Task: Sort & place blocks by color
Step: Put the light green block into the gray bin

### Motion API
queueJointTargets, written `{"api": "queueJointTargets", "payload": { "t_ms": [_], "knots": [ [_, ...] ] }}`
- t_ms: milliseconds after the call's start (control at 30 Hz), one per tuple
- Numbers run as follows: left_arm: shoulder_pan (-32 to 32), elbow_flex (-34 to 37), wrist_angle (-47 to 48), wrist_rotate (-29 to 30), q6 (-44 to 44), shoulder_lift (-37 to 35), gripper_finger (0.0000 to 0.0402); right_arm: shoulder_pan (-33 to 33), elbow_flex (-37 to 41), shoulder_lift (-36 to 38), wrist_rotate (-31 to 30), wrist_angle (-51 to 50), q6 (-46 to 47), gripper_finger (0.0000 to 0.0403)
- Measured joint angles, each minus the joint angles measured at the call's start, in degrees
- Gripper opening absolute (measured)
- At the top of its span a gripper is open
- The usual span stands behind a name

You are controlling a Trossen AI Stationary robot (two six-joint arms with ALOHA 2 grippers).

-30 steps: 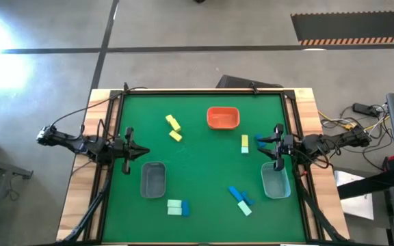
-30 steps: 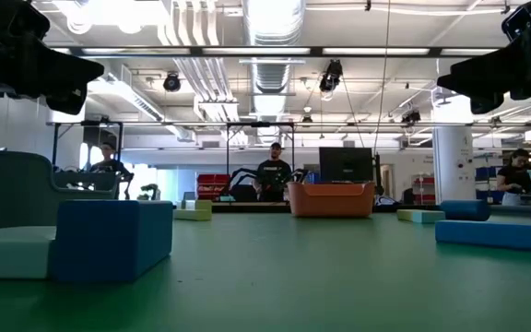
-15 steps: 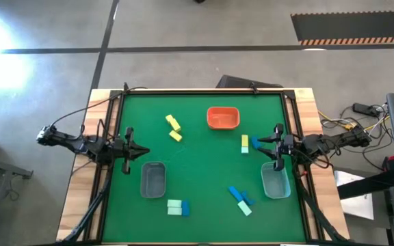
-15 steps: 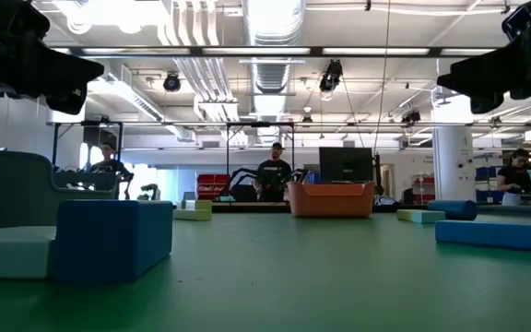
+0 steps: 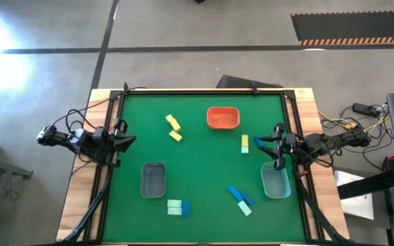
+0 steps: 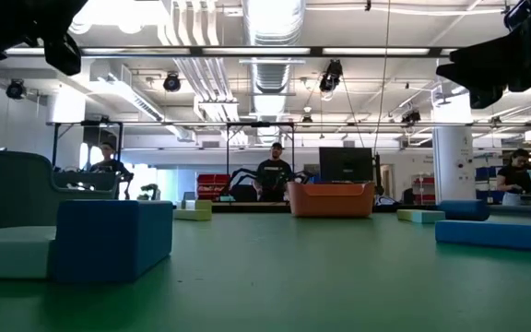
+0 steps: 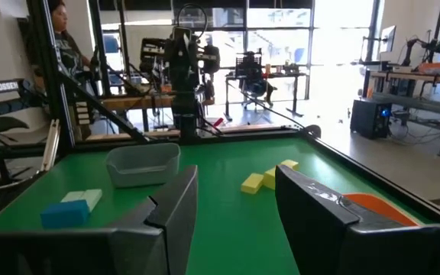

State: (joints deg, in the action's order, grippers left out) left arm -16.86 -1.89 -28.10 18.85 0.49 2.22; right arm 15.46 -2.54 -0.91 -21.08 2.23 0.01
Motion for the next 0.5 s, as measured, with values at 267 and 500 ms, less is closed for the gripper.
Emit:
{"api": "queueJointTargets", "payload": {
  "t_ms": [267,500],
  "knots": [
    [0.00,0.00,-2.11,1.31,-0.15,0.39,0.0000,-0.01,-0.10,0.00,0.02,0.15,1.05,0.0164],
    [0.00,0.00,-13.73,5.34,-0.10,5.40,0.0000,-0.02,-0.18,0.00,0.00,0.15,-3.63,0.0164]
  ]
}}
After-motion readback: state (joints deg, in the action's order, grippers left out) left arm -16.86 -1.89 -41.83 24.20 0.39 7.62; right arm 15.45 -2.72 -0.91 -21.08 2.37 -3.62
